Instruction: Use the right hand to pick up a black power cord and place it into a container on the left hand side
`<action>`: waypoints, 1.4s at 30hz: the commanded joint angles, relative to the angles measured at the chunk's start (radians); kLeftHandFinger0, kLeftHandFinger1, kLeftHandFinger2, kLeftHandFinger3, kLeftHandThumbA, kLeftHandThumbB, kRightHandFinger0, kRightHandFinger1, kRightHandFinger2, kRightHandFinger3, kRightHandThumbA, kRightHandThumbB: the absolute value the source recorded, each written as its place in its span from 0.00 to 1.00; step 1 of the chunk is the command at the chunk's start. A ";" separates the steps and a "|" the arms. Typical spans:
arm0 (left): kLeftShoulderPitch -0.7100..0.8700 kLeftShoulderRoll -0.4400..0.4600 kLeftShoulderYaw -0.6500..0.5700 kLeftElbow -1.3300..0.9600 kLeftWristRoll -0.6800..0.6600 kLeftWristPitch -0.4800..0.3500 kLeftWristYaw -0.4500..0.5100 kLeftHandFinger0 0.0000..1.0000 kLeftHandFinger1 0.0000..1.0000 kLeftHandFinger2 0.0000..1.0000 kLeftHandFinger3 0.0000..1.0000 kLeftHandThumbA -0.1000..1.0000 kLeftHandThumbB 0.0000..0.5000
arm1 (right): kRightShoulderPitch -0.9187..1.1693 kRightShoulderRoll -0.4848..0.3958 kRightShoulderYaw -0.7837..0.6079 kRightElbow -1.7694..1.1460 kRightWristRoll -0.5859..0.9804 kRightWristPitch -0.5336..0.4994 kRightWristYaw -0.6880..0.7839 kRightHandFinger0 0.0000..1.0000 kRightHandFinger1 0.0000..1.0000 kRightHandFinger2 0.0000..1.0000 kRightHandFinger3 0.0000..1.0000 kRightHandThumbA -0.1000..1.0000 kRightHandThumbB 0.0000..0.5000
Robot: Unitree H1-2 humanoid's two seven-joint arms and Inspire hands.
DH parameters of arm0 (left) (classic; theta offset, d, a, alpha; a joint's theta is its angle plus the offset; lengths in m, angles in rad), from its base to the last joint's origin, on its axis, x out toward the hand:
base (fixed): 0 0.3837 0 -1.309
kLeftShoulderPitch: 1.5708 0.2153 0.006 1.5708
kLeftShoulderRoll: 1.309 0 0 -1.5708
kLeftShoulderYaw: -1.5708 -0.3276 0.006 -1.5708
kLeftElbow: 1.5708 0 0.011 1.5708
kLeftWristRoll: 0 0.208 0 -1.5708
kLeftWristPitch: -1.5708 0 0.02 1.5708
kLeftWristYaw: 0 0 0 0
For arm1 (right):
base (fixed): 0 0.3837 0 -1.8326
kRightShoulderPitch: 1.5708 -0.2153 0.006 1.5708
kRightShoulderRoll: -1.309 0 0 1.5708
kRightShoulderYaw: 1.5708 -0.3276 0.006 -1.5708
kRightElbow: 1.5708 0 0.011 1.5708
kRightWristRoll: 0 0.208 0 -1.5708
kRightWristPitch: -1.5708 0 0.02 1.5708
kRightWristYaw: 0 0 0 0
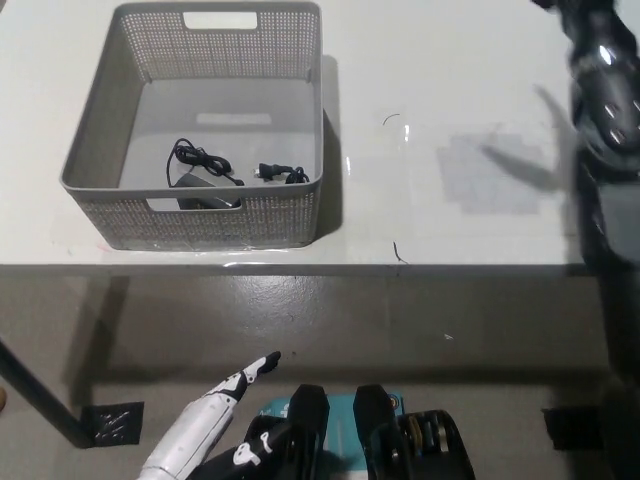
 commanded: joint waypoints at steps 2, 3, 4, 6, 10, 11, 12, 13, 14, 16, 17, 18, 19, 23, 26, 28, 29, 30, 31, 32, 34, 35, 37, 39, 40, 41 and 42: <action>0.044 0.031 0.071 -0.010 -0.036 -0.015 0.049 1.00 1.00 1.00 1.00 0.98 0.42 | 0.312 -0.113 -0.128 -0.761 0.363 0.123 0.104 1.00 1.00 1.00 1.00 0.98 0.95; 0.046 0.030 0.075 -0.007 -0.041 -0.015 0.050 1.00 1.00 1.00 1.00 0.99 0.45 | 0.363 -0.110 -0.116 -0.787 0.357 0.108 0.109 1.00 1.00 1.00 1.00 0.98 0.92; 0.044 0.030 0.080 -0.004 -0.047 -0.015 0.051 1.00 1.00 1.00 1.00 0.99 0.45 | 0.423 -0.108 -0.096 -0.810 0.346 0.081 0.116 1.00 1.00 1.00 1.00 0.98 0.91; 0.043 0.030 0.089 0.001 -0.060 -0.022 0.055 1.00 1.00 1.00 1.00 1.00 0.45 | 0.515 -0.094 -0.063 -0.840 0.341 0.055 0.126 1.00 1.00 1.00 1.00 0.96 0.90; 0.037 0.013 0.117 0.012 -0.098 -0.033 0.071 1.00 1.00 1.00 1.00 0.99 0.47 | 0.714 -0.060 0.032 -0.789 0.266 -0.061 0.154 1.00 1.00 1.00 1.00 1.00 0.81; 0.036 0.011 0.122 0.015 -0.106 -0.042 0.073 1.00 1.00 1.00 1.00 0.99 0.48 | 0.751 -0.050 0.052 -0.769 0.269 -0.075 0.164 1.00 1.00 1.00 1.00 1.00 0.77; 0.036 0.007 0.126 0.018 -0.116 -0.050 0.074 1.00 1.00 1.00 1.00 0.99 0.48 | 0.781 -0.044 0.068 -0.757 0.276 -0.077 0.175 1.00 1.00 1.00 1.00 1.00 0.77; 0.032 0.001 0.135 0.022 -0.131 -0.056 0.075 1.00 1.00 1.00 1.00 1.00 0.51 | 0.831 -0.031 0.104 -0.696 0.265 -0.123 0.193 1.00 1.00 1.00 1.00 1.00 0.73; 0.030 -0.002 0.140 0.025 -0.137 -0.064 0.076 1.00 1.00 1.00 1.00 1.00 0.51 | 0.853 -0.023 0.120 -0.666 0.260 -0.140 0.197 1.00 1.00 1.00 1.00 1.00 0.73; 0.024 -0.014 0.156 0.036 -0.162 -0.078 0.081 1.00 1.00 1.00 1.00 1.00 0.55 | 0.892 -0.003 0.160 -0.599 0.258 -0.167 0.212 1.00 1.00 1.00 1.00 1.00 0.72; 0.018 -0.019 0.166 0.042 -0.174 -0.082 0.082 1.00 1.00 1.00 1.00 1.00 0.57 | 0.907 0.008 0.179 -0.564 0.253 -0.176 0.214 1.00 1.00 1.00 1.00 1.00 0.71; 0.015 -0.024 0.172 0.045 -0.180 -0.083 0.081 1.00 1.00 1.00 1.00 1.00 0.58 | 0.917 0.013 0.194 -0.539 0.259 -0.186 0.221 1.00 1.00 1.00 1.00 1.00 0.69; 0.013 -0.029 0.178 0.048 -0.181 -0.084 0.082 1.00 1.00 1.00 1.00 1.00 0.57 | 0.928 0.017 0.214 -0.510 0.264 -0.198 0.230 1.00 1.00 1.00 1.00 1.00 0.70; 0.005 -0.039 0.194 0.064 -0.178 -0.099 0.089 1.00 1.00 1.00 1.00 1.00 0.56 | 0.945 0.030 0.272 -0.412 0.246 -0.187 0.255 1.00 1.00 1.00 1.00 1.00 0.73; 0.002 -0.037 0.198 0.070 -0.185 -0.104 0.086 1.00 1.00 1.00 1.00 1.00 0.52 | 0.967 0.047 0.313 -0.318 0.237 -0.181 0.272 1.00 1.00 1.00 1.00 1.00 0.74; 0.003 -0.036 0.198 0.075 -0.188 -0.109 0.088 1.00 1.00 1.00 1.00 1.00 0.53 | 0.969 0.055 0.316 -0.273 0.249 -0.191 0.272 1.00 1.00 1.00 1.00 1.00 0.77; 0.004 -0.038 0.199 0.078 -0.189 -0.112 0.090 1.00 1.00 1.00 1.00 1.00 0.53 | 0.966 0.059 0.313 -0.243 0.256 -0.195 0.272 1.00 1.00 1.00 1.00 1.00 0.79; 0.005 -0.040 0.201 0.079 -0.191 -0.112 0.093 1.00 1.00 1.00 1.00 1.00 0.52 | 0.957 0.061 0.305 -0.218 0.270 -0.193 0.278 1.00 1.00 1.00 1.00 1.00 0.79; 0.005 -0.040 0.202 0.079 -0.192 -0.113 0.093 1.00 1.00 1.00 1.00 1.00 0.52 | 0.955 0.062 0.305 -0.214 0.273 -0.193 0.279 1.00 1.00 1.00 1.00 1.00 0.80; 0.006 -0.039 0.204 0.079 -0.195 -0.110 0.092 1.00 1.00 1.00 1.00 1.00 0.52 | 0.946 0.064 0.298 -0.199 0.294 -0.189 0.292 1.00 1.00 1.00 1.00 1.00 0.79; 0.004 -0.033 0.206 0.078 -0.197 -0.102 0.084 1.00 1.00 1.00 1.00 1.00 0.53 | 0.938 0.064 0.283 -0.197 0.328 -0.169 0.308 1.00 1.00 1.00 1.00 1.00 0.70; 0.004 -0.033 0.206 0.078 -0.199 -0.104 0.082 1.00 1.00 1.00 1.00 1.00 0.52 | 0.937 0.064 0.275 -0.195 0.343 -0.161 0.312 1.00 1.00 1.00 1.00 1.00 0.70; 0.005 -0.037 0.206 0.076 -0.201 -0.102 0.080 1.00 1.00 1.00 1.00 1.00 0.52 | 0.936 0.067 0.257 -0.193 0.380 -0.160 0.324 1.00 1.00 1.00 1.00 1.00 0.65; 0.000 -0.038 0.206 0.078 -0.208 -0.098 0.077 1.00 1.00 1.00 1.00 1.00 0.54 | 0.929 0.067 0.247 -0.191 0.386 -0.157 0.327 1.00 1.00 1.00 1.00 1.00 0.66; -0.001 -0.038 0.206 0.081 -0.209 -0.096 0.077 1.00 1.00 1.00 1.00 1.00 0.54 | 0.927 0.069 0.243 -0.188 0.387 -0.160 0.326 1.00 1.00 1.00 1.00 1.00 0.67; -0.003 -0.038 0.206 0.085 -0.210 -0.098 0.077 1.00 1.00 1.00 1.00 1.00 0.53 | 0.926 0.069 0.239 -0.187 0.389 -0.161 0.326 1.00 1.00 1.00 1.00 0.99 0.68; -0.003 -0.039 0.206 0.086 -0.211 -0.100 0.077 1.00 1.00 1.00 1.00 1.00 0.52 | 0.926 0.069 0.238 -0.187 0.390 -0.161 0.326 1.00 1.00 1.00 1.00 0.99 0.69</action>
